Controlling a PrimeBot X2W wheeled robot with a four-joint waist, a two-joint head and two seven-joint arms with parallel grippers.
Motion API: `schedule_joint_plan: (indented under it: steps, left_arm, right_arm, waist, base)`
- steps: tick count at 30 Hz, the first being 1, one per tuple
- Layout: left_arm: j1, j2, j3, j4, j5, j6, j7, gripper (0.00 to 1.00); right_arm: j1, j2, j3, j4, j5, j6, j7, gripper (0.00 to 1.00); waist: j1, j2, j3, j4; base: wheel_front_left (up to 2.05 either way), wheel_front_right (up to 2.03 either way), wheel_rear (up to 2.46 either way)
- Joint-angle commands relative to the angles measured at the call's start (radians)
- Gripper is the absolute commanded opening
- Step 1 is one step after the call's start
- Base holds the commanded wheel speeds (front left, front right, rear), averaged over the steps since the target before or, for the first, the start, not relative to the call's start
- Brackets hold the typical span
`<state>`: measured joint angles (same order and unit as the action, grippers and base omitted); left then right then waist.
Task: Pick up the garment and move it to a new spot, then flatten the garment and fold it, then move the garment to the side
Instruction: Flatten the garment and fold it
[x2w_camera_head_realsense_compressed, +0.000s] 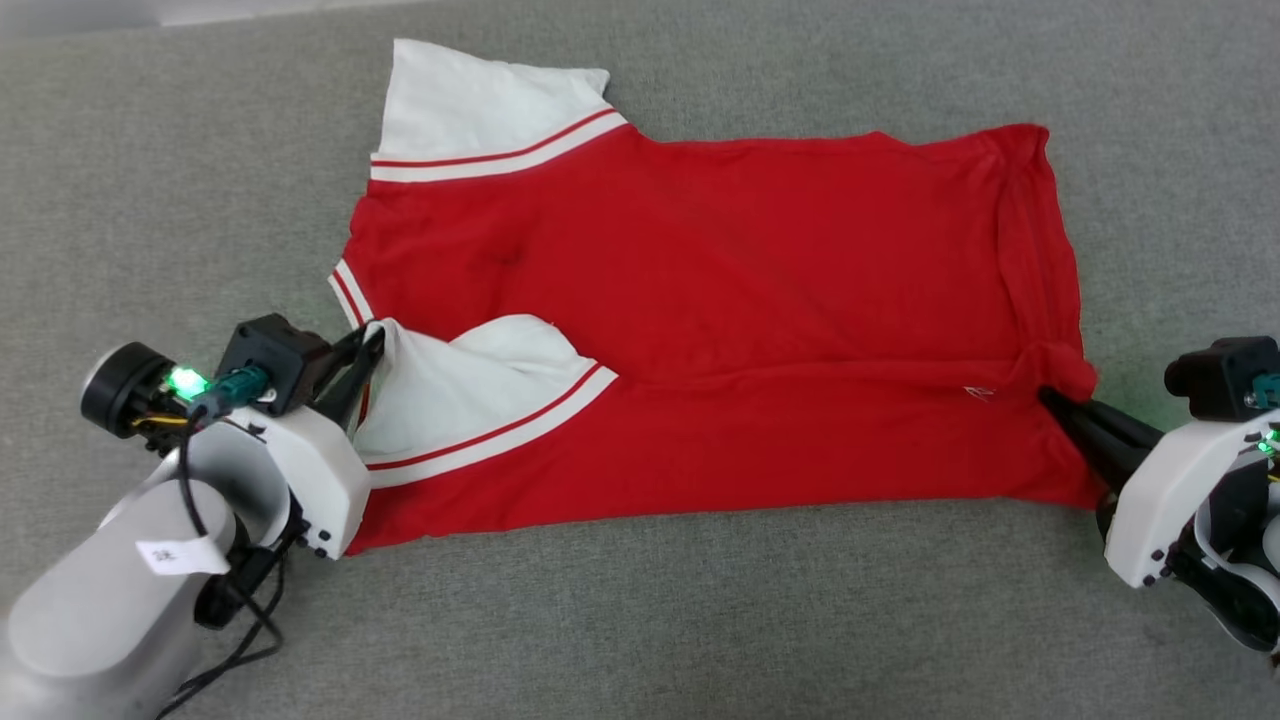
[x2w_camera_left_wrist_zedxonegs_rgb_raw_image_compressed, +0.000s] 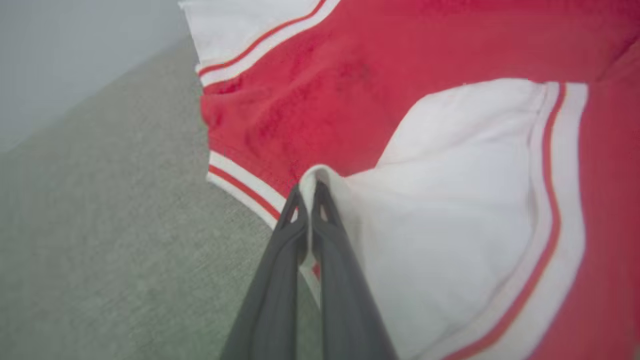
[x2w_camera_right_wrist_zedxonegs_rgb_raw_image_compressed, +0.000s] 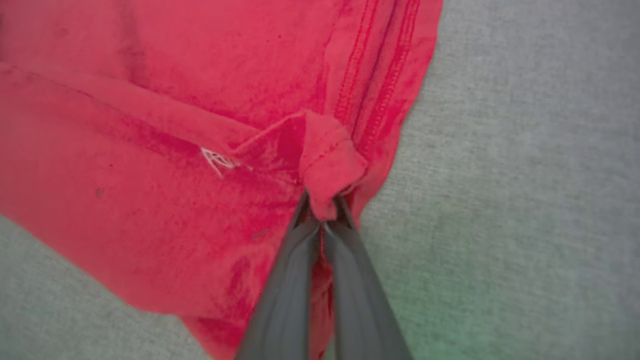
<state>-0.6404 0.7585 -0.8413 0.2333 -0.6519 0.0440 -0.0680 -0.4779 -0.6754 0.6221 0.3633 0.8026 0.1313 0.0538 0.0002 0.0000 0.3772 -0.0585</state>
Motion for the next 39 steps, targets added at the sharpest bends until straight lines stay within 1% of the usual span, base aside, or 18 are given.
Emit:
schedule_joint_plan:
  steps: [1, 5, 8, 9, 10, 11, 12, 17, 21, 23, 27, 32, 35, 39]
  left_arm:
    - [-0.013, -0.010, -0.008, 0.021, -0.001, -0.012, 0.006, 0.00]
    - [-0.032, -0.048, -0.033, 0.118, -0.010, -0.056, 0.014, 0.00]
    - [-0.042, -0.075, -0.047, 0.178, -0.006, -0.080, 0.003, 0.00]
    - [-0.044, -0.084, -0.048, 0.195, -0.009, -0.086, -0.001, 0.00]
    - [-0.046, -0.093, -0.045, 0.209, -0.023, -0.089, 0.000, 0.07]
    - [-0.047, -0.098, -0.044, 0.220, -0.032, -0.096, 0.007, 0.43]
    - [-0.049, -0.098, -0.047, 0.226, -0.031, -0.098, 0.012, 1.00]
    - [-0.070, -0.085, -0.028, 0.215, -0.051, -0.094, 0.020, 1.00]
    - [-0.090, -0.056, -0.009, 0.173, -0.075, -0.089, 0.068, 1.00]
    - [-0.102, -0.046, -0.002, 0.150, -0.103, -0.095, 0.113, 1.00]
    - [-0.142, -0.017, 0.002, 0.097, -0.166, -0.111, 0.262, 1.00]
    - [-0.187, -0.006, -0.015, 0.049, -0.282, -0.133, 0.507, 1.00]
    - [-0.204, 0.006, -0.043, 0.033, -0.335, -0.143, 0.647, 1.00]
    - [-0.197, 0.012, -0.075, 0.026, -0.401, -0.149, 0.789, 1.00]
  right_arm:
    - [-0.011, 0.007, 0.006, 0.012, -0.007, -0.001, 0.006, 0.00]
    - [-0.020, 0.024, 0.029, 0.033, -0.012, -0.001, 0.029, 0.00]
    - [-0.027, 0.028, 0.042, 0.032, -0.012, -0.001, 0.043, 0.00]
    - [-0.029, 0.028, 0.042, 0.029, -0.011, -0.001, 0.044, 0.05]
    - [-0.032, 0.026, 0.039, 0.022, -0.011, -0.001, 0.038, 0.29]
    - [-0.031, 0.025, 0.033, 0.015, -0.009, -0.001, 0.033, 0.85]
    - [-0.031, 0.020, 0.027, 0.005, -0.009, -0.001, 0.030, 1.00]
    - [-0.013, -0.002, -0.011, -0.044, -0.024, -0.001, 0.015, 1.00]
    - [0.005, -0.017, -0.051, -0.085, -0.046, -0.001, 0.019, 1.00]
    - [0.018, -0.022, -0.073, -0.102, -0.058, -0.001, 0.029, 1.00]
    - [0.040, -0.021, -0.111, -0.136, -0.073, -0.001, 0.061, 1.00]
    - [0.064, -0.010, -0.148, -0.167, -0.097, -0.001, 0.091, 1.00]
    - [0.073, 0.001, -0.153, -0.184, -0.109, -0.001, 0.111, 1.00]
    - [0.075, 0.010, -0.156, -0.198, -0.114, -0.001, 0.136, 1.00]
  waist:
    - [-0.0002, 0.0000, 0.015, -0.005]
    - [-0.0002, 0.0000, 0.021, -0.005]
    - [-0.0002, 0.0000, 0.011, -0.005]
    - [-0.0002, 0.0000, 0.004, -0.004]
    - [-0.0002, 0.0000, -0.006, -0.002]
    - [-0.0002, 0.0000, -0.018, 0.000]
    - [-0.0002, 0.0000, -0.030, 0.002]
    - [-0.0002, 0.0000, -0.094, 0.015]
    - [-0.0002, 0.0000, -0.131, 0.027]
    - [-0.0002, 0.0000, -0.144, 0.033]
    - [-0.0002, 0.0000, -0.157, 0.044]
    - [-0.0002, 0.0000, -0.165, 0.053]
    - [-0.0002, 0.0000, -0.168, 0.048]
    - [-0.0002, 0.0000, -0.167, 0.036]
  base:
    - [0.00, 0.00, 0.00]
    - [0.00, 0.00, 0.00]
    - [0.00, 0.00, 0.00]
    - [0.00, 0.00, 0.00]
    - [0.00, 0.00, 0.00]
    - [0.00, 0.00, 0.00]
    - [0.00, 0.00, 0.00]
    - [0.00, 0.00, 0.00]
    - [0.00, 0.00, 0.00]
    - [0.00, 0.00, 0.00]
    - [0.00, 0.00, 0.00]
    - [0.00, 0.00, 0.00]
    - [0.00, 0.00, 0.00]
    - [0.00, 0.00, 0.00]
